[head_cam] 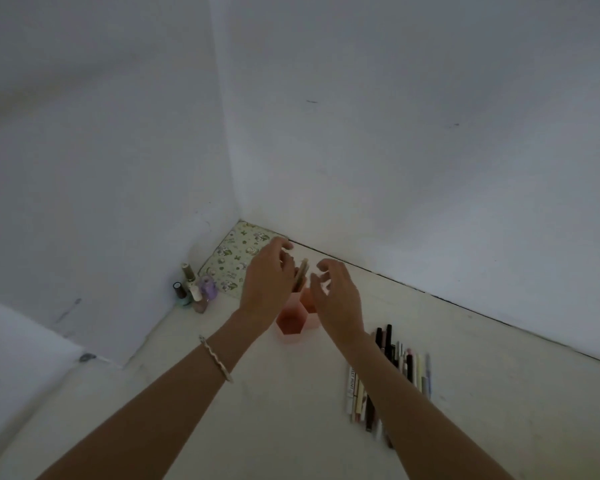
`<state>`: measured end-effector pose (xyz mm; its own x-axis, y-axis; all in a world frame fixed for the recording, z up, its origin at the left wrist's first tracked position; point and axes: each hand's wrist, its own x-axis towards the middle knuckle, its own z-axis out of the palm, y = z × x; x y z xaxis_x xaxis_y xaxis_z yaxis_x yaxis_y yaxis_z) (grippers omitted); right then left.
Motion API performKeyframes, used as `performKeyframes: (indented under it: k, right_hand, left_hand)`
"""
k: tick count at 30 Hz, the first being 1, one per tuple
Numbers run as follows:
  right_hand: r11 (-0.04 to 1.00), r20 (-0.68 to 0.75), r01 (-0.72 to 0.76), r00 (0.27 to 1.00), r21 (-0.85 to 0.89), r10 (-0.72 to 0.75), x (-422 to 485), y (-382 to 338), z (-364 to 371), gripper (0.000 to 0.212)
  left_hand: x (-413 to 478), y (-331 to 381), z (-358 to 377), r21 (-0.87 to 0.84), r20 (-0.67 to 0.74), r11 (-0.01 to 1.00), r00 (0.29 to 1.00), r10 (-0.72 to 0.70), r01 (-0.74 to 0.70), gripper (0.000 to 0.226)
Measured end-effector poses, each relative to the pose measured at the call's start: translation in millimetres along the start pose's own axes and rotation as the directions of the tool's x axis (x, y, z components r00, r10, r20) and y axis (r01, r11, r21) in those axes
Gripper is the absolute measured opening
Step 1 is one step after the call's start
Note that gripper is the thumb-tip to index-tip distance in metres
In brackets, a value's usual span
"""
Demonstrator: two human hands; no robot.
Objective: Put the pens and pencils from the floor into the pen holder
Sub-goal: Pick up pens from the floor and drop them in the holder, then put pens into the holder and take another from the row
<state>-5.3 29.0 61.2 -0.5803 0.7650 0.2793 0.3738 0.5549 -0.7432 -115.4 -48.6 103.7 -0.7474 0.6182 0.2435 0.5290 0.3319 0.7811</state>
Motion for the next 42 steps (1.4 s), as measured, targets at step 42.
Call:
performKeyframes:
  k: [42]
  right_hand:
    - [0.85,0.094,-0.472,0.859,-0.234,0.503,-12,73,-50,0.023]
  left_hand:
    - [13,26,25,-0.225,-0.212,0.968,0.975,0.061,-0.11,0.056]
